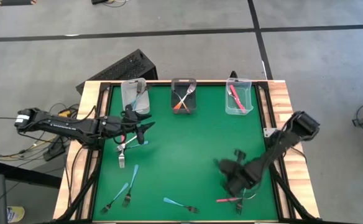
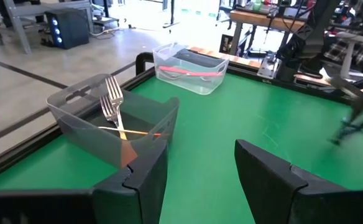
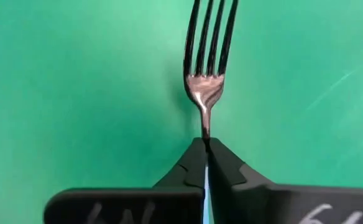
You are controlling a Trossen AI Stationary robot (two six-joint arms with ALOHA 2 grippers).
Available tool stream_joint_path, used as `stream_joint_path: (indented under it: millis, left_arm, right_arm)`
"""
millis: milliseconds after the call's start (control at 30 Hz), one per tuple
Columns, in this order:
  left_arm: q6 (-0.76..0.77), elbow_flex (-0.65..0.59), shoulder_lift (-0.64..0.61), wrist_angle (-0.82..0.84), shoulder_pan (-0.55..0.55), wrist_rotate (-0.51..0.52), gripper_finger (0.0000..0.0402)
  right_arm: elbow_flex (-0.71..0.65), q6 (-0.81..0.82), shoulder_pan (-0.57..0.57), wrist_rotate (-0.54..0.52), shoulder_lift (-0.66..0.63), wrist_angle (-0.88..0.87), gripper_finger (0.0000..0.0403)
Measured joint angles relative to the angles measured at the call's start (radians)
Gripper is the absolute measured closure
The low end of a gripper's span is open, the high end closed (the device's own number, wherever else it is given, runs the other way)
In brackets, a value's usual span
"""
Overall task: Sort silverware by color (type)
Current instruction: Put the blue fork into the white bin
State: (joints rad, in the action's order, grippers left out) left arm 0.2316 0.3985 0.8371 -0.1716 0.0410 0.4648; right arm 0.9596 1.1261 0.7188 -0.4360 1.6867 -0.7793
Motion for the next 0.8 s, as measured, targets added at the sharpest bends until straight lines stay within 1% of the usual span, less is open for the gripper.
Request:
stream_joint_path:
  millis: [67,133,200,300,333,467,567,633,800]
  left_arm:
    - [0.002,0.0,0.0,0.0,0.0,0.0,0.0229]
    - [0.017,0.0,0.001,0.0,0.0,0.0,0.0229]
    - [0.041,-0.009,0.018,-0.031,0.0,-0.021,0.0229]
    - [0.044,-0.031,0.066,-0.093,0.002,-0.089,0.0229]
    - [0.043,-0.034,0.093,-0.126,0.005,-0.105,0.0229]
    - [0.024,-0.036,0.209,-0.255,0.023,-0.141,0.0229]
    - [0.001,-0.036,0.3,-0.4,0.04,-0.148,0.0229]
    - [-0.016,-0.036,0.355,-0.505,0.049,-0.147,0.0229]
    - [-0.078,-0.032,0.479,-0.768,0.051,-0.141,0.0229]
  right_arm:
    - [0.005,0.0,-0.03,-0.115,-0.05,0.016,0.0392]
    - [0.005,-0.006,-0.058,-0.191,-0.103,0.023,0.0394]
    - [0.004,-0.049,-0.095,-0.272,-0.148,0.06,0.0394]
    - [0.005,-0.211,-0.155,-0.414,-0.21,0.179,0.0394]
    - [0.005,-0.28,-0.176,-0.433,-0.226,0.239,0.0394]
    - [0.007,-0.558,-0.26,-0.425,-0.248,0.506,0.0394]
    - [0.007,-0.71,-0.33,-0.439,-0.228,0.661,0.0393]
    - [0.008,-0.764,-0.375,-0.44,-0.198,0.743,0.0393]
    - [0.008,-0.855,-0.477,-0.454,-0.11,0.845,0.0393]
